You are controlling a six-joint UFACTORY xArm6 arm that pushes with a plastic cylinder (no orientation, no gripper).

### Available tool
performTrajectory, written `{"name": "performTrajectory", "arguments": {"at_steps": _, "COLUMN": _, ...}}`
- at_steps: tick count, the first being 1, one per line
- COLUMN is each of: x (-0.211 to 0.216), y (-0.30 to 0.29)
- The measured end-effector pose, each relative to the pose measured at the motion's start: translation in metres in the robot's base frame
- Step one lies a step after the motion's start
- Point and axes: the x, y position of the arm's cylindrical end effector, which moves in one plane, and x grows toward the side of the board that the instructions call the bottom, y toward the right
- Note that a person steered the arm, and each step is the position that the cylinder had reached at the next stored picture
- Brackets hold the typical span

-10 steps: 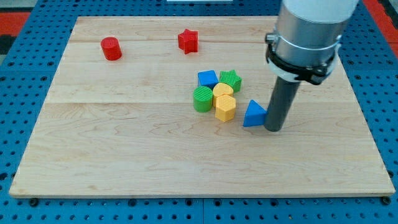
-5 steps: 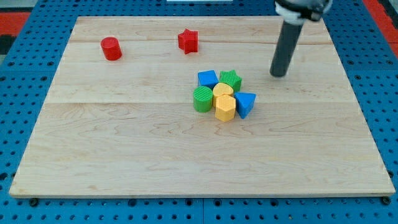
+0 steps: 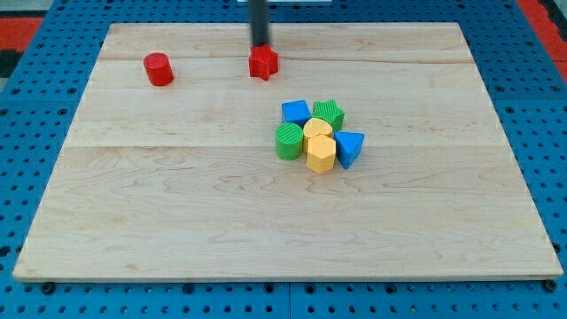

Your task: Move the red star to the group of blocks

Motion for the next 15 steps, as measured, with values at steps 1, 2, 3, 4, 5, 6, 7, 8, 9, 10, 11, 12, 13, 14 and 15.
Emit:
{"name": "performTrajectory", "arguments": {"at_steps": 1, "x": 0.019, "y": -0.015}}
{"name": "performTrajectory", "arguments": {"at_steps": 2, "x": -0.001, "y": -0.064}}
{"name": "performTrajectory", "arguments": {"at_steps": 3, "x": -0.002, "y": -0.109}}
{"name": "performTrajectory", "arguments": {"at_steps": 4, "x": 0.043, "y": -0.062}}
{"name": "performTrajectory", "arguments": {"at_steps": 5, "x": 0.058, "y": 0.001}}
{"name": "performTrajectory", "arguments": {"at_steps": 6, "x": 0.090, "y": 0.027}}
{"name": "performTrajectory", "arguments": {"at_steps": 7, "x": 0.103, "y": 0.073}}
{"name": "performTrajectory", "arguments": {"at_steps": 8, "x": 0.098, "y": 0.100}}
{"name": "performTrajectory", "arguments": {"at_steps": 9, "x": 0.094, "y": 0.100}}
{"name": "performTrajectory", "arguments": {"at_steps": 10, "x": 0.098, "y": 0.124}}
{"name": "performTrajectory", "arguments": {"at_steps": 11, "x": 0.094, "y": 0.140}}
{"name": "performTrajectory", "arguments": {"at_steps": 12, "x": 0.095, "y": 0.174}}
{"name": "performTrajectory", "arguments": {"at_steps": 13, "x": 0.108, "y": 0.185}}
{"name": "performTrajectory", "arguments": {"at_steps": 14, "x": 0.143, "y": 0.140}}
{"name": "performTrajectory", "arguments": {"at_steps": 15, "x": 0.161, "y": 0.101}}
